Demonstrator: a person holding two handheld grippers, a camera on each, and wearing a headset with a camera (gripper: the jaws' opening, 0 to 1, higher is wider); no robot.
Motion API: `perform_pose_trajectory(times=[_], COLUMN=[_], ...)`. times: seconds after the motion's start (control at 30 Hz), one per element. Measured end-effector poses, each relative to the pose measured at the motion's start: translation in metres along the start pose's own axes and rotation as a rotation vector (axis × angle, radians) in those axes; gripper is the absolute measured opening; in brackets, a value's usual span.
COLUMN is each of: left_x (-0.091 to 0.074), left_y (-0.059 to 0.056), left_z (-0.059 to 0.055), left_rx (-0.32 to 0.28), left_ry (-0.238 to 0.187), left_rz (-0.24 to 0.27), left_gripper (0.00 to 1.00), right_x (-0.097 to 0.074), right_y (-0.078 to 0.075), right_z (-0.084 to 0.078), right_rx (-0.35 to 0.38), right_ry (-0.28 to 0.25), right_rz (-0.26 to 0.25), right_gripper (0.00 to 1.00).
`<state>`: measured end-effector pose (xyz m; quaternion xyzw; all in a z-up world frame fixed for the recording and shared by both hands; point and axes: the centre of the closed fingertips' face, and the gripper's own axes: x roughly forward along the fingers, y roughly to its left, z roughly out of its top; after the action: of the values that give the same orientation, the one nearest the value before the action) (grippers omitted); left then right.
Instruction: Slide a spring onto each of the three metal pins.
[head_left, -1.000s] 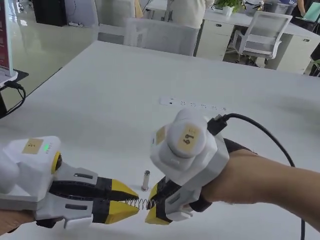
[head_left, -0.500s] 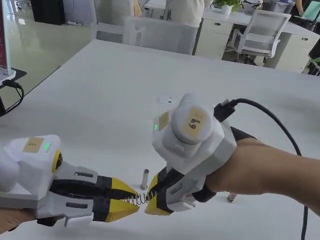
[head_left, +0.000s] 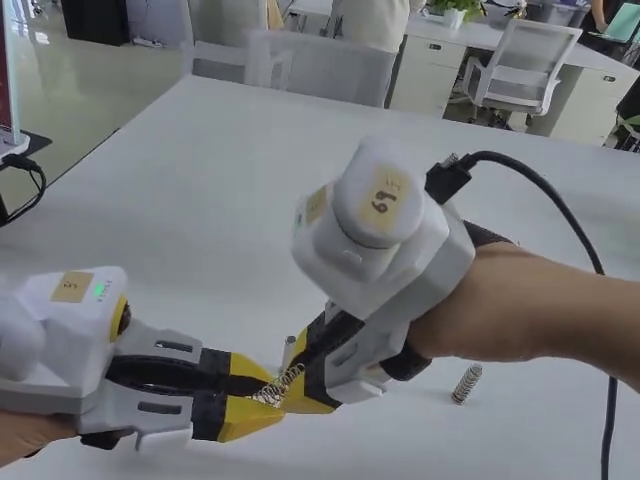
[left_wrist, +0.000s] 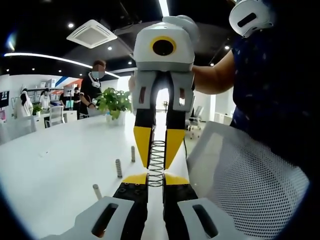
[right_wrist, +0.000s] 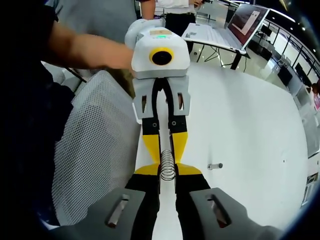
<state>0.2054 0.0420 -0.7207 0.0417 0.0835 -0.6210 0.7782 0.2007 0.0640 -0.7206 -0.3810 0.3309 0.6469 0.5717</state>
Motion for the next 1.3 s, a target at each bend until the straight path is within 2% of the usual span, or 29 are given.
perform_pose_trajectory(times=[0.27, 0.57, 1.07, 1.3], left_x=[0.0043, 0.0077, 0.0095, 0.0101], left_y=[-0.0009, -0.0015, 0.0024, 0.0033], left_z=[0.0004, 0.0003, -0.0001, 0.0004], left_rx=[0.004, 0.006, 0.026, 0.019], left_ry=[-0.01, -0.022, -0.023, -0.031], left_rz=[-0.012, -0.016, -0.001, 0.001], left_gripper=[0.03, 0.03, 0.04, 0.09], right_x=[-0.0015, -0.0022, -0.0007, 0.0005], right_y=[0.0011, 0.0017, -0.0024, -0.0054], right_z=[0.0042, 0.0007, 0.0003, 0.0004], right_rx=[-0.022, -0.027, -0.05, -0.055], right_ry=[0.028, 0.075, 0.12, 0.132], right_rz=[0.0, 0.007, 0.014, 0.013], right_gripper=[0.08, 0.07, 0.07, 0.07])
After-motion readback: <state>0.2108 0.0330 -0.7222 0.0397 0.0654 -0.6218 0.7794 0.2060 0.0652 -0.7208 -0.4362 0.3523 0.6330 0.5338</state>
